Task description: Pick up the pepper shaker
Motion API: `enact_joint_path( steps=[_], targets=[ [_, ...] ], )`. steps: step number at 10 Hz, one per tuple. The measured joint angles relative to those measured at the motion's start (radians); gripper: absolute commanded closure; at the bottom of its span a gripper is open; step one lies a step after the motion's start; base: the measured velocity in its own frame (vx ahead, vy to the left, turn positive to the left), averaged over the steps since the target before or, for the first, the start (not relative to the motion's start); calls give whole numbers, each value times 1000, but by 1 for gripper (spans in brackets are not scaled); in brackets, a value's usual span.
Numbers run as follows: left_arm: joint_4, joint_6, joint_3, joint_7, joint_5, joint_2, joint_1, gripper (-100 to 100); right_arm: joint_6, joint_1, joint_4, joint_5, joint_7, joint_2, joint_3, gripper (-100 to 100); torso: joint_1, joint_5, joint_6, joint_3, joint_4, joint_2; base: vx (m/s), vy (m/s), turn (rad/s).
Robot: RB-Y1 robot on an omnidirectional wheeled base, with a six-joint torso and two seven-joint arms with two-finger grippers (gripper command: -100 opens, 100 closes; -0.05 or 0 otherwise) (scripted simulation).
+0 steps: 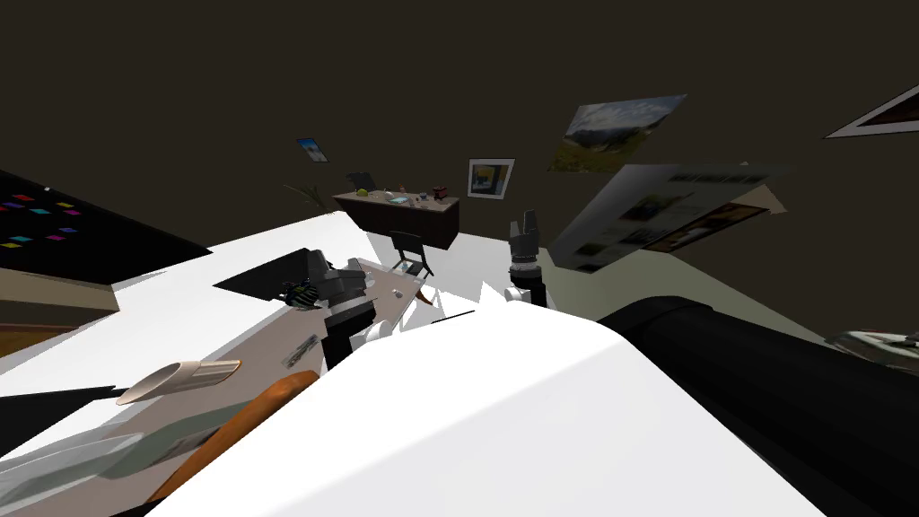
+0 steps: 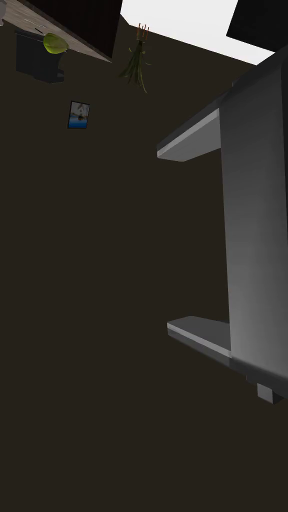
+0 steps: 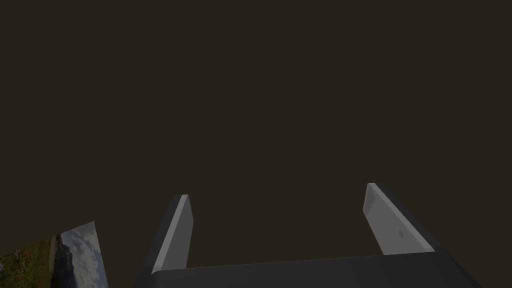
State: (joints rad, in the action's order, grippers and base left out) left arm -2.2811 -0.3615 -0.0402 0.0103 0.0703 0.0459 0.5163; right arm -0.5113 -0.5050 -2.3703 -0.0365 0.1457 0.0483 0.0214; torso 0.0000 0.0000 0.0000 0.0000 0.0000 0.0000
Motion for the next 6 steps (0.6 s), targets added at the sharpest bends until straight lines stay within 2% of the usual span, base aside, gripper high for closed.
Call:
enact_joint_path(
  steps=[2, 4, 6],
  targets=[
    [13, 14, -3, 4, -6, -48, 13, -100, 0, 0, 0, 0, 0, 0, 0, 0, -1, 0, 0, 0, 0, 0, 2, -20, -60],
    [28, 34, 6, 19, -23, -80, 34, -100, 0, 0, 0, 0, 0, 0, 0, 0, -1, 0, 0, 0, 0, 0, 11, -24, -68],
    [67, 67, -10, 24, -34, -133, 57, -100, 0, 0, 0, 0, 0, 0, 0, 0, -2, 0, 0, -1, 0, -1, 27, -39, -128]
  ],
)
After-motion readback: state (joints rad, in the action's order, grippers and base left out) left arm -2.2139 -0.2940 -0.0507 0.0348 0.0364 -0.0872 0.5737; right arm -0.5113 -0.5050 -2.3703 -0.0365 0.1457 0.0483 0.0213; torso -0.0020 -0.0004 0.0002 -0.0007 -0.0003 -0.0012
